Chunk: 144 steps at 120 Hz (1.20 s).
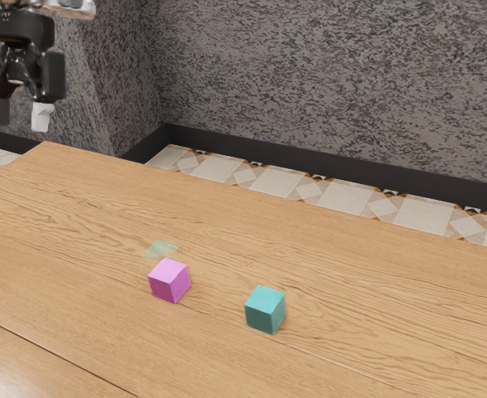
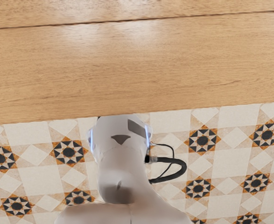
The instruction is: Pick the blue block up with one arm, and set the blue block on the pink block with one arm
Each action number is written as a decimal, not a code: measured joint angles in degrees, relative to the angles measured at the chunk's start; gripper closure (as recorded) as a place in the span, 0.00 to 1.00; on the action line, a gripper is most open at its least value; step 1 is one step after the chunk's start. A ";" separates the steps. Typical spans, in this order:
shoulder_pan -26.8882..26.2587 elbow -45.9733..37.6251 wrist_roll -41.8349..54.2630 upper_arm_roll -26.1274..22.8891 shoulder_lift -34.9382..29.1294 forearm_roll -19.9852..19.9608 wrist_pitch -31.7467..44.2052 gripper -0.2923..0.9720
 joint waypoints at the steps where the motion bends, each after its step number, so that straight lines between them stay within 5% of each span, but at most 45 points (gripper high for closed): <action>1: -0.10 -0.75 0.13 0.13 0.04 -0.14 1.66 0.24; 25: 1.87 -4.39 2.00 -0.47 1.32 -1.70 26.92 0.25; 41: 7.57 -4.41 0.01 -2.52 10.95 -2.51 38.50 0.25; 61: 2.97 -9.92 -3.43 -4.05 19.06 -7.52 49.50 0.25; 99: 0.76 -11.92 -8.70 -4.17 27.87 -12.48 60.53 0.26; 144: -7.74 -18.75 -9.95 -4.27 30.43 -13.58 70.57 0.28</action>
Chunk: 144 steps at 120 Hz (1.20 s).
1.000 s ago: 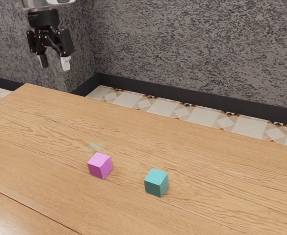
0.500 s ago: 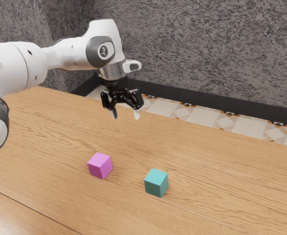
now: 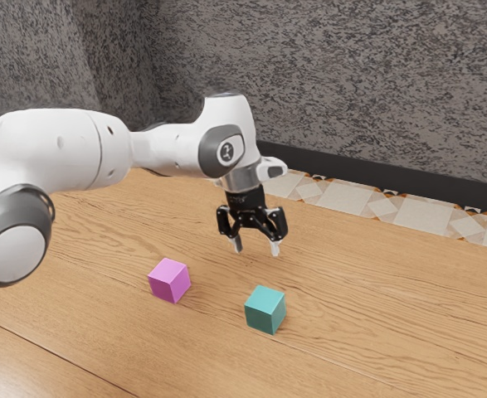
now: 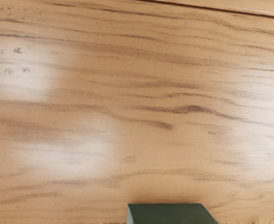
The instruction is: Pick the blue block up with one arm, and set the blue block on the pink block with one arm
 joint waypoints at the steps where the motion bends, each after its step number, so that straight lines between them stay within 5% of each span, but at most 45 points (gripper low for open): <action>1: -0.23 -0.20 0.00 0.02 0.01 0.00 0.22 0.28; 51: -9.41 -13.01 4.74 3.20 -4.57 0.73 9.93 0.29; 105: -11.84 -20.12 8.15 3.15 -5.85 0.82 16.60 0.29; 144: -11.83 -19.78 8.49 3.15 -4.44 1.82 17.69 0.39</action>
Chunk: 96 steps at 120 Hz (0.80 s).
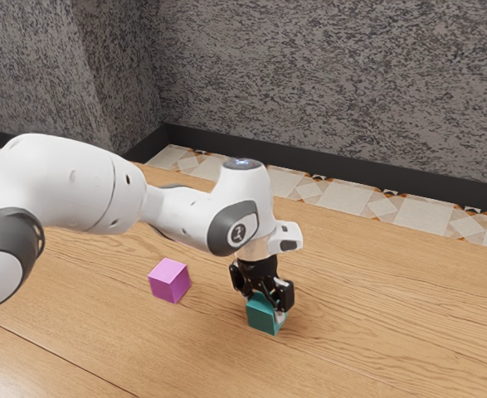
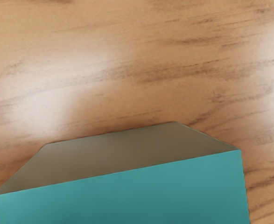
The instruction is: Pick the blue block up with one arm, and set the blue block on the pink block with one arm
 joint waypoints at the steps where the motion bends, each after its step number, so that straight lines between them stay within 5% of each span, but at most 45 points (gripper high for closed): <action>1: 0.00 0.01 0.00 0.00 0.09 0.01 0.06 0.39; 63: 0.45 -0.08 -3.15 1.00 -2.73 4.92 2.22 0.45; 96: 12.50 -12.86 -2.84 2.13 -21.83 8.07 -0.87 0.46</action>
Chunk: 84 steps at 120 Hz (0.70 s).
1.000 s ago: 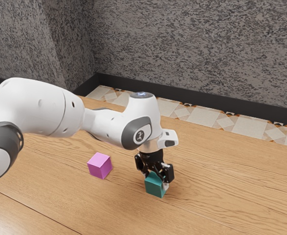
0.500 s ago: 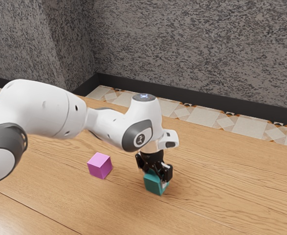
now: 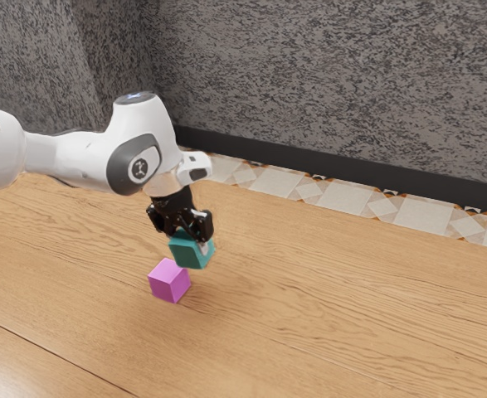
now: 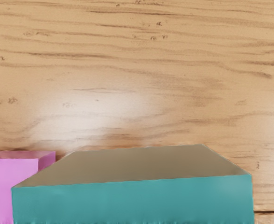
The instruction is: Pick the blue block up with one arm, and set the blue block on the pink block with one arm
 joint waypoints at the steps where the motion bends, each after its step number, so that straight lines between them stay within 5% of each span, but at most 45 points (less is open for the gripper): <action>1: 0.33 -0.43 0.11 0.00 -0.23 0.07 0.05 0.46; 24: 5.85 -4.28 4.21 0.02 -1.36 1.16 2.74 0.46; 84: 5.67 -5.46 12.57 0.17 1.39 1.29 6.35 0.46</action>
